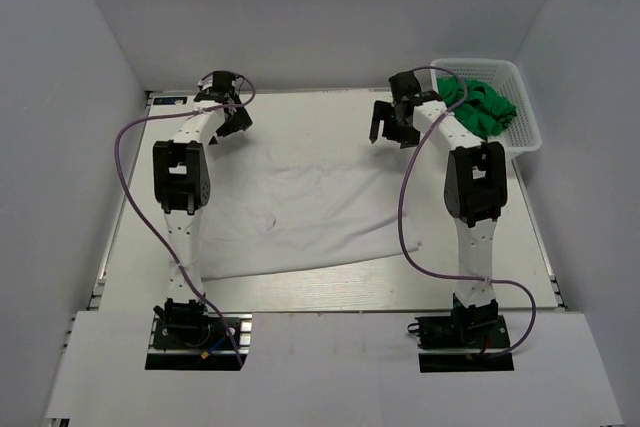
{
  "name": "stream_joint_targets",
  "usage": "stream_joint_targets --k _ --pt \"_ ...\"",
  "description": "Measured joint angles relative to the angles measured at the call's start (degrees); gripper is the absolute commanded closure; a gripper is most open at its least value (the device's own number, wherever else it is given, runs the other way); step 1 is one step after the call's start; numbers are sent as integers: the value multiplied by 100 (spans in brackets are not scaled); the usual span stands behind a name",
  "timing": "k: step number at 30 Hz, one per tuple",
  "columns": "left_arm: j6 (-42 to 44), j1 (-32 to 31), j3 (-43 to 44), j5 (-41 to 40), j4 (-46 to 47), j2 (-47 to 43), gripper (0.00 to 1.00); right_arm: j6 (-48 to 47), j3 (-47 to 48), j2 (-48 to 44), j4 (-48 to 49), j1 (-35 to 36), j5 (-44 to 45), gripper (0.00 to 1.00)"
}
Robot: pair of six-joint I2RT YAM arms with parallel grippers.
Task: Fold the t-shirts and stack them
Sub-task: Grap the side of the flattened tshirt furthest away from the robot with both arms
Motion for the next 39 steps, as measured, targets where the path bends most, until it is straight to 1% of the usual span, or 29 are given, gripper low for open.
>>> stream_joint_targets --k 2,4,6,9,13,14,16,17,18,20,21,22,29,39 --pt "85 0 -240 -98 170 -4 0 0 2 7 -76 -17 2 10" --pt "164 0 -330 -105 306 -4 4 0 7 7 -114 -42 9 10" --pt "236 0 -343 -101 415 -4 9 4 7 7 -120 -72 20 10" --pt "293 0 -422 -81 605 -13 20 22 7 7 -118 -127 24 10" --pt "339 -7 -979 11 957 -247 32 66 7 7 -116 -192 13 10" --pt "341 -9 -1110 28 1021 -321 38 85 7 7 -118 -201 7 10" --pt "343 -11 -1285 74 1086 -422 46 120 7 7 -116 -227 -9 10" --pt "354 -11 -1325 83 1110 -439 53 140 7 7 -116 -232 -15 10" --pt "343 -11 -1353 92 1139 -452 67 153 7 7 -111 -236 -26 10" --pt "313 -11 -1366 151 1169 -455 85 164 4 7 -101 -236 -35 10" --pt "308 -15 -1368 190 1180 -455 98 160 4 7 -94 -236 -48 10" --pt "319 -20 -1368 223 1191 -455 100 153 -4 7 -76 -234 -59 10" --pt "343 -46 -1368 354 1244 -455 100 11 -24 50 120 -216 -105 10" --pt "367 -48 -1482 437 1316 -522 100 48 63 599 387 -212 -52 10"
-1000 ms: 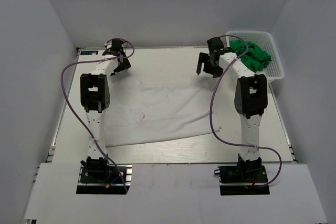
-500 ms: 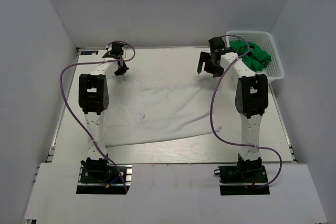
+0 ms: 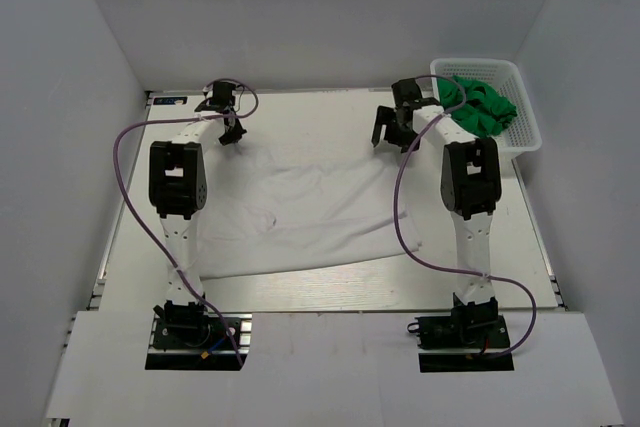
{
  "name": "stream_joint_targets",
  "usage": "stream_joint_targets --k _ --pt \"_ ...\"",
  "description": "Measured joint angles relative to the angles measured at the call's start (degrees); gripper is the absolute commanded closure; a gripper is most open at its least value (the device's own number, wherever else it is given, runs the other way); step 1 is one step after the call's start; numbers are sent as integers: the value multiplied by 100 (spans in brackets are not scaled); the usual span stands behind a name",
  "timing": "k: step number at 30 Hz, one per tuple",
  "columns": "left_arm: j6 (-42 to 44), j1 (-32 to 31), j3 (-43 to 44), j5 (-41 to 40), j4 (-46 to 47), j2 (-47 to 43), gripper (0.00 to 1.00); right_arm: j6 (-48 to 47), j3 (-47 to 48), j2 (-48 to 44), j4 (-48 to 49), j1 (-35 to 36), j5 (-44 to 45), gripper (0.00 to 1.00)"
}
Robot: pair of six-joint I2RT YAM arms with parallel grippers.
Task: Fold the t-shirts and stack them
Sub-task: Grap the side of the flattened tshirt furthest away from the robot with both arms
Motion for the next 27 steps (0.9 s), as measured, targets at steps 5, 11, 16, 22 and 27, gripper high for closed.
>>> stream_joint_targets --k 5,11,16,22,27 --pt "0 0 -72 39 28 -42 100 52 -138 -11 260 9 -127 42" --pt "0 0 -72 46 26 -42 100 168 -236 -15 431 -11 -321 56" --pt "0 0 -72 48 20 -46 100 225 -417 -127 509 -7 -142 51" --pt "0 0 -92 81 -13 -68 100 249 -612 -260 431 57 273 50" --pt "0 0 -155 87 -9 -107 100 229 -732 -330 407 70 398 70"
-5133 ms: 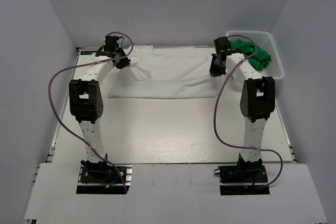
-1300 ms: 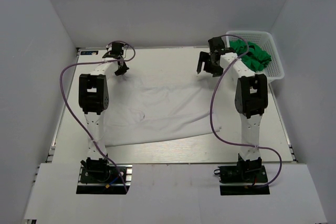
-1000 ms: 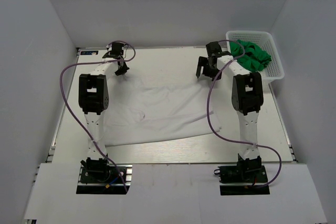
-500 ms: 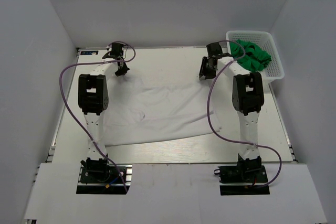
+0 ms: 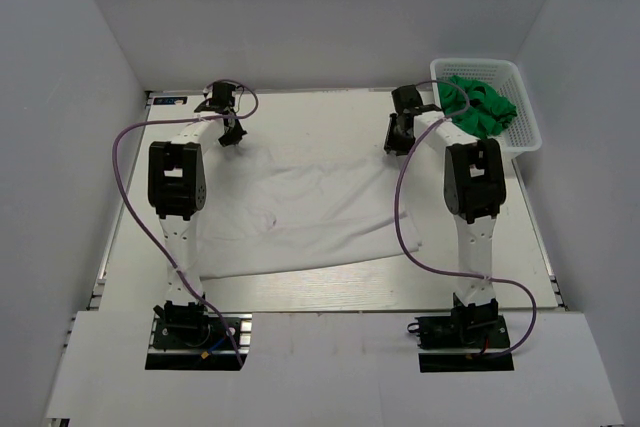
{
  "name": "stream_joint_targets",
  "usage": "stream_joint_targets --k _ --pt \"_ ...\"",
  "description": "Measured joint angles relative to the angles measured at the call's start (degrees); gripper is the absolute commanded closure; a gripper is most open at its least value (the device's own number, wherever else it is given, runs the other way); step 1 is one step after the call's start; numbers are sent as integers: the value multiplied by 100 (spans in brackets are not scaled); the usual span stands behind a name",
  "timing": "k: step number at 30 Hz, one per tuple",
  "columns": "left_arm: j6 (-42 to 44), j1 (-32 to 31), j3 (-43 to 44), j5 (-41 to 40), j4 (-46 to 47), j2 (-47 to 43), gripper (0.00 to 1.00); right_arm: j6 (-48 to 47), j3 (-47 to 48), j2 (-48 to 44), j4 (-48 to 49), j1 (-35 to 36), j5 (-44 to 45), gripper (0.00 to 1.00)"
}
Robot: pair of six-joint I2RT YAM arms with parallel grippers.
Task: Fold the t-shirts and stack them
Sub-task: Grap the side of the flattened tshirt furthest away from the robot with both arms, then fold the other side of the tshirt into a rectangle
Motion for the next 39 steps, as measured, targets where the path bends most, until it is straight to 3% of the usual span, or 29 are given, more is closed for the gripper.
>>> stream_joint_targets --k 1,3,15,27,39 --pt "0 0 0 0 0 0 100 -4 -22 -13 -2 0 2 85" --pt "0 0 -2 2 -2 -4 100 -20 -57 -26 -2 -4 -15 100" --pt "0 -2 -369 153 -50 -564 100 -127 -197 -221 68 39 -262 100" --pt "-114 -2 -2199 503 168 -2732 100 -151 -1993 -2173 710 166 -474 100" --pt "-780 -7 -4140 442 -87 -4959 100 -116 -3101 -3220 857 186 -409 100"
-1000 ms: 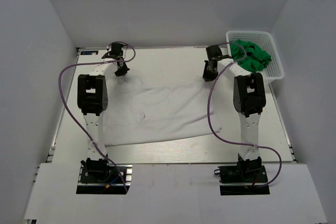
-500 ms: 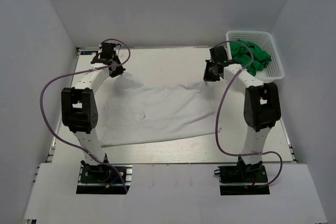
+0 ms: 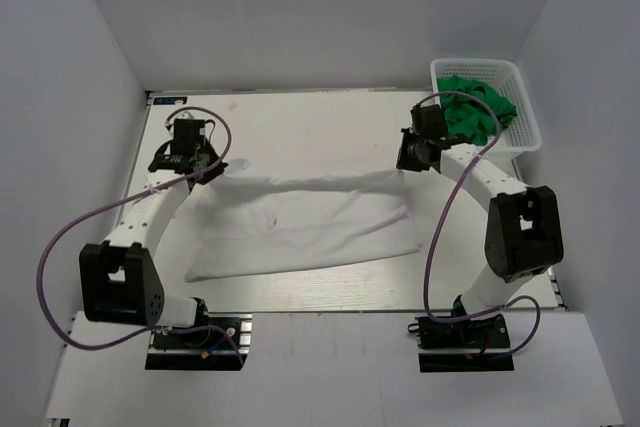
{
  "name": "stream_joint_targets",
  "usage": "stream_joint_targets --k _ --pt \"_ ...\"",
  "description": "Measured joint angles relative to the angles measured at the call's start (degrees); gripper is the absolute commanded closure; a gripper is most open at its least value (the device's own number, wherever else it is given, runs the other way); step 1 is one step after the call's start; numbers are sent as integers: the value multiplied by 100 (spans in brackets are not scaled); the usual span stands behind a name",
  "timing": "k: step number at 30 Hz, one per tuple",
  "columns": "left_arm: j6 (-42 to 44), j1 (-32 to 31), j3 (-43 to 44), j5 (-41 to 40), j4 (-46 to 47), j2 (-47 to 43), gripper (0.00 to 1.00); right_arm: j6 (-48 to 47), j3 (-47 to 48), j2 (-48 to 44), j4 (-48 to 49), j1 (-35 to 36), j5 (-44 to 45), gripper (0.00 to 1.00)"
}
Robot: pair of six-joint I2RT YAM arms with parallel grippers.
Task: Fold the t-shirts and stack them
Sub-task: Fold the other side of the tshirt into a rectangle
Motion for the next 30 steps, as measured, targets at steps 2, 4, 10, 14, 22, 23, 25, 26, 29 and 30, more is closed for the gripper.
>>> stream_joint_targets --k 2,4,10,14,22,23,25,26,29,30 --pt "-98 -4 -293 -13 -42 -409 100 4 -164 -162 20 -2 2 100" --pt "-225 -11 -597 -15 -140 -772 100 7 -321 -308 35 -2 17 100" --pt "-592 -20 -1493 -15 -542 -1635 100 9 -610 -636 37 -2 20 100" --pt "-868 -20 -1923 -15 -848 -2269 100 7 -798 -793 35 -2 11 100" --pt "-1526 -20 -2761 105 -1137 -3143 100 9 -1268 -1102 35 -2 2 100" --pt "-1613 -20 -2850 140 -1193 -3161 100 9 -1311 -1115 39 -2 -7 100" --pt "-1753 -20 -3010 245 -1298 -3156 85 15 -1384 -1117 39 -2 -9 97" --pt "-1805 -20 -3077 317 -1355 -3145 71 31 -1419 -1117 33 -2 -9 96" --pt "-1908 -20 -3171 590 -1591 -3064 14 131 -1547 -1113 33 -2 -2 36" --pt "-1958 -20 -3171 647 -1700 -3016 2 157 -1593 -1113 22 -2 20 17"
